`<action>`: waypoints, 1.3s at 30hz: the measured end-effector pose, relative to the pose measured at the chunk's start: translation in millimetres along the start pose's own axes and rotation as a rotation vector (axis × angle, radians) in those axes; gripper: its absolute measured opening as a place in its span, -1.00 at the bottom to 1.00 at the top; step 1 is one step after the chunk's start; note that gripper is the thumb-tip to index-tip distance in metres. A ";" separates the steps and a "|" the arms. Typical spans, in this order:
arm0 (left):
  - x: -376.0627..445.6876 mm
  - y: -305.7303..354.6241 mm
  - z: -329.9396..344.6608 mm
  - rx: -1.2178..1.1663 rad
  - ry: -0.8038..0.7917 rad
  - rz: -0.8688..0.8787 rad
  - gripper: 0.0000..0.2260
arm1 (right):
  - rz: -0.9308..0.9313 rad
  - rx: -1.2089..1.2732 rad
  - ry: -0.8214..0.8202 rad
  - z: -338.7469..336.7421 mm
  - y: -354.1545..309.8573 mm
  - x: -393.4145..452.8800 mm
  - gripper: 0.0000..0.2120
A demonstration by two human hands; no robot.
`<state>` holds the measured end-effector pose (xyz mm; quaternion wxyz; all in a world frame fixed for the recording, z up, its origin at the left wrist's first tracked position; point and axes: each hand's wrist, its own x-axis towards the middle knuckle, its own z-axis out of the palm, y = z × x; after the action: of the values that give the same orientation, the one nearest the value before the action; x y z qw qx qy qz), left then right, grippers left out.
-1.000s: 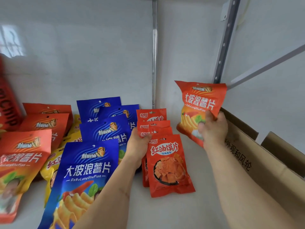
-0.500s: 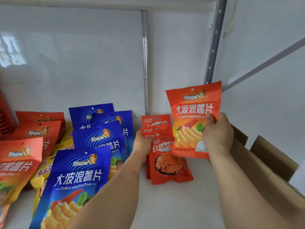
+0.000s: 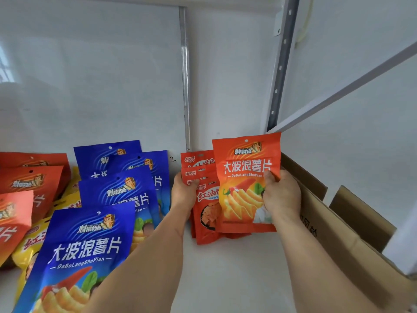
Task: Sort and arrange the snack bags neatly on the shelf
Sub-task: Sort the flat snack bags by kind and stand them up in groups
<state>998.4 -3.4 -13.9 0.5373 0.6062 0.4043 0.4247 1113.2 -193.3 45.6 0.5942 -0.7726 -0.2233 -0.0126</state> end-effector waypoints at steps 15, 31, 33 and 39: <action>-36.6 64.3 -26.8 0.263 0.100 0.059 -0.89 | 0.040 0.098 -0.090 -5.9 -14.8 -24.4 -0.75; -137.2 66.9 -299.6 0.428 0.408 0.213 -0.78 | -0.016 0.238 -0.401 113.7 -102.1 -202.2 -0.78; -142.6 57.2 -343.5 0.341 0.480 0.199 -0.80 | -0.022 0.213 -0.419 137.6 -112.7 -232.2 -0.76; -158.5 27.3 -452.4 0.212 0.451 0.141 -0.68 | 0.037 0.163 -0.452 214.2 -142.2 -316.1 -0.77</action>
<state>520.3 -16.7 28.5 0.3361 0.5757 0.5127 0.5410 724.9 -72.2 22.5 0.5894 -0.7093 -0.3369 0.1897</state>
